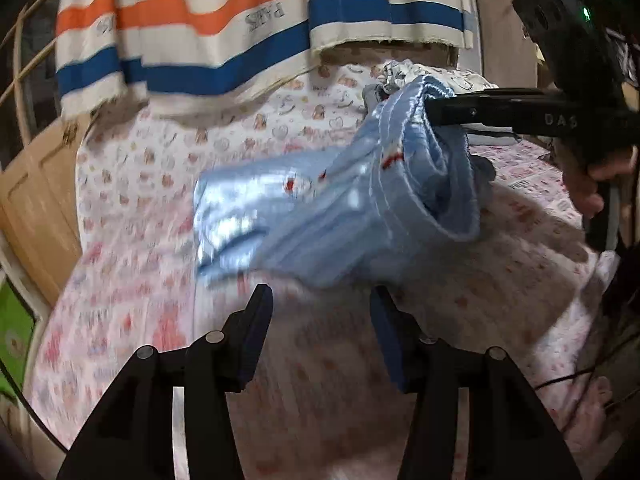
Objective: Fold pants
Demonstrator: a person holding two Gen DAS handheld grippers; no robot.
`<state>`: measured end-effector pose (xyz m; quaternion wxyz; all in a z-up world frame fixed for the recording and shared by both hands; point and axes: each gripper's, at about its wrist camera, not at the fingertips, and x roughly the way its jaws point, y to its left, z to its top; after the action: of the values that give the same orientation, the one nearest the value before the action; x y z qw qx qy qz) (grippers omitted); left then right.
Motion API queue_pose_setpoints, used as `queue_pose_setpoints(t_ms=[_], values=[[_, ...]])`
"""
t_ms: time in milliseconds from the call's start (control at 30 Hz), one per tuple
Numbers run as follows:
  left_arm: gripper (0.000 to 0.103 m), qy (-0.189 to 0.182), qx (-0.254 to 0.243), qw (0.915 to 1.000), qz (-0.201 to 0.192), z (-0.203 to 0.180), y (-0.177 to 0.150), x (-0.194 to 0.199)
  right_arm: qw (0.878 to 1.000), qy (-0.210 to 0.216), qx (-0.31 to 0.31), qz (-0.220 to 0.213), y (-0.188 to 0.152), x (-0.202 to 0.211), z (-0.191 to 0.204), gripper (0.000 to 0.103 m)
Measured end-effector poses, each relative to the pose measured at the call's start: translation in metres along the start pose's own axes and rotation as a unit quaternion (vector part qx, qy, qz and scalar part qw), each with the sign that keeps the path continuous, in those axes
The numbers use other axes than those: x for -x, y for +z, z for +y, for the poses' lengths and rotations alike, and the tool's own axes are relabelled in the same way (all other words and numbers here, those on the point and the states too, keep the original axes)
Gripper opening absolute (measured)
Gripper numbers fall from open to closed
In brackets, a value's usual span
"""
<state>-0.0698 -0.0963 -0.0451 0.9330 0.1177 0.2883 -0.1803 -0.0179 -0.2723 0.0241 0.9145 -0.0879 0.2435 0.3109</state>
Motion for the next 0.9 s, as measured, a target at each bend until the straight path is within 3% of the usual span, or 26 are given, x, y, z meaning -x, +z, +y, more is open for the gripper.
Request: queue_pose_setpoints(t_ms=[67,100,167,233,267,300,367,433,500,567,633,667,800,900], values=[[0.053,0.015,-0.022,0.9995,-0.019,0.003,0.014,-0.001,1.000,0.006,0.001,0.001,0.005,-0.003,-0.005,0.012],[0.063,0.014,-0.030,0.9989,-0.032,0.004,0.022,0.001,1.000,0.014,0.001,0.002,0.008,-0.005,-0.008,0.012],[0.071,-0.016,-0.051,0.9978,-0.039,0.009,0.037,-0.003,1.000,0.023,0.000,0.003,0.013,-0.007,-0.014,0.012],[0.071,-0.056,-0.061,0.9962,-0.025,0.013,0.051,-0.015,1.000,0.029,0.004,0.006,0.020,-0.009,-0.019,0.012],[0.056,-0.068,-0.062,0.9956,-0.019,0.015,0.056,-0.021,1.000,0.030,0.002,0.003,0.024,-0.010,-0.024,0.012],[0.030,-0.076,-0.059,0.9953,-0.012,0.017,0.062,-0.028,0.999,0.038,-0.005,0.004,0.029,-0.012,-0.030,0.012],[0.004,-0.097,-0.029,0.9949,0.006,0.027,0.074,-0.042,0.998,0.058,-0.027,0.013,0.036,-0.020,-0.044,0.012],[0.004,-0.113,0.007,0.9936,0.004,0.038,0.085,-0.052,0.996,0.064,-0.051,0.024,0.040,-0.033,-0.059,0.012],[0.004,-0.104,0.031,0.9941,0.000,0.048,0.094,-0.061,0.996,0.047,-0.069,0.030,0.040,-0.045,-0.072,0.013],[0.004,-0.102,0.057,0.9931,0.010,0.060,0.104,-0.074,0.995,0.013,-0.095,0.039,0.037,-0.055,-0.086,0.027],[0.004,-0.096,0.077,0.9919,0.028,0.070,0.109,-0.090,0.991,-0.002,-0.135,0.026,0.029,-0.056,-0.101,0.060],[0.004,-0.089,0.086,0.9916,0.038,0.075,0.109,-0.098,0.989,0.001,-0.149,0.014,0.024,-0.053,-0.106,0.065],[0.004,-0.087,0.107,0.9885,0.061,0.085,0.104,-0.120,0.986,0.012,-0.167,0.003,0.010,-0.040,-0.119,0.066],[0.005,-0.097,0.113,0.9864,0.070,0.087,0.099,-0.129,0.989,0.040,-0.139,0.028,0.006,-0.041,-0.113,0.060]])
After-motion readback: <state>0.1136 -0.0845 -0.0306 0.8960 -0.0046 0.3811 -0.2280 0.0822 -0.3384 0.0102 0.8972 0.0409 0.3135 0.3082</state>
